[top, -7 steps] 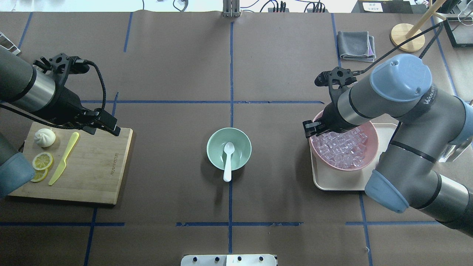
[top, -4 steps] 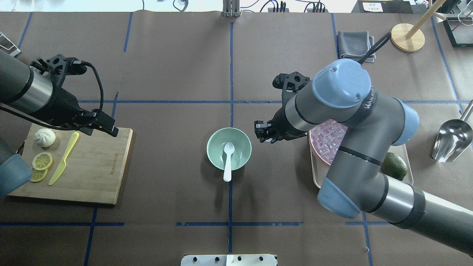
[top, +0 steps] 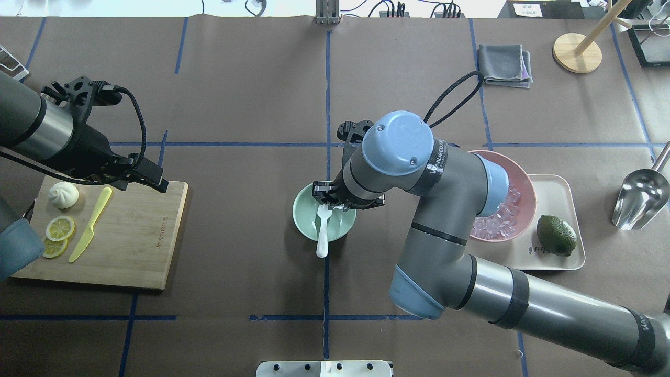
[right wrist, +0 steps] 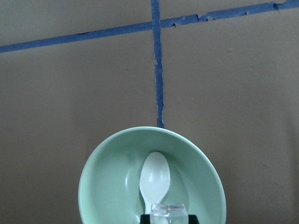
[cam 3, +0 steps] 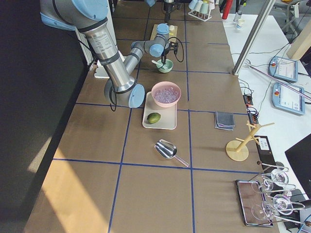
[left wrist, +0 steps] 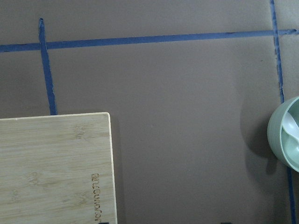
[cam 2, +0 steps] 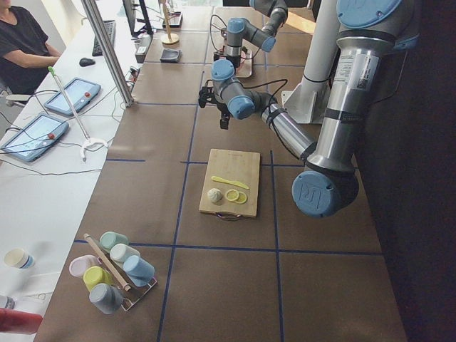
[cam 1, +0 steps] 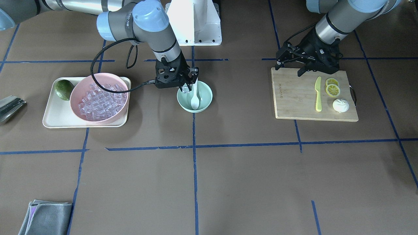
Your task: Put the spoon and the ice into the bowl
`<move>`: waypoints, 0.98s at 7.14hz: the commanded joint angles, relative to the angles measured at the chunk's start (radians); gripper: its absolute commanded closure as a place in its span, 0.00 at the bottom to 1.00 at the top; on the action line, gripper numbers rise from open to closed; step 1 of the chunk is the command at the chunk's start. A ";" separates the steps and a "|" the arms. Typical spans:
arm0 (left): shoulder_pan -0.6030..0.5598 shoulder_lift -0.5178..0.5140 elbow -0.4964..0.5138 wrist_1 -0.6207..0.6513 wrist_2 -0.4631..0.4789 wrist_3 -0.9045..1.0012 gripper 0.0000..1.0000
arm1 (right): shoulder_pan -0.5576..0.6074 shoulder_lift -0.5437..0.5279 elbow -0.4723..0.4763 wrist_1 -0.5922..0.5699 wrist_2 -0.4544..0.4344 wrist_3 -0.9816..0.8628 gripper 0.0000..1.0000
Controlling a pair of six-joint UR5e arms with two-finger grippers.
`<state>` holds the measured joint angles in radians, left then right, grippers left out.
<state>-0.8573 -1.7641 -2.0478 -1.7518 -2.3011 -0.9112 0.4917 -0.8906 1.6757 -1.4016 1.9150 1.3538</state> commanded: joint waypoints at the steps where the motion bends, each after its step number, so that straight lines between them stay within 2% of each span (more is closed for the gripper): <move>1: 0.000 0.000 0.000 0.000 0.002 0.000 0.07 | -0.012 0.013 -0.031 -0.002 -0.004 -0.001 0.77; 4: 0.001 0.000 -0.006 0.000 0.002 -0.002 0.07 | -0.012 0.063 -0.086 -0.002 -0.005 0.001 0.76; 5: 0.001 0.000 -0.008 0.000 0.002 -0.002 0.07 | -0.012 0.071 -0.099 0.000 -0.005 0.001 0.45; 6: 0.001 0.002 -0.008 0.000 0.002 -0.002 0.07 | -0.012 0.073 -0.115 0.021 -0.005 -0.001 0.02; 7: 0.001 0.002 -0.008 0.000 0.002 -0.002 0.07 | -0.013 0.070 -0.128 0.054 -0.004 0.005 0.01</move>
<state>-0.8560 -1.7631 -2.0550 -1.7518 -2.2994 -0.9127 0.4796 -0.8208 1.5649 -1.3794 1.9102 1.3548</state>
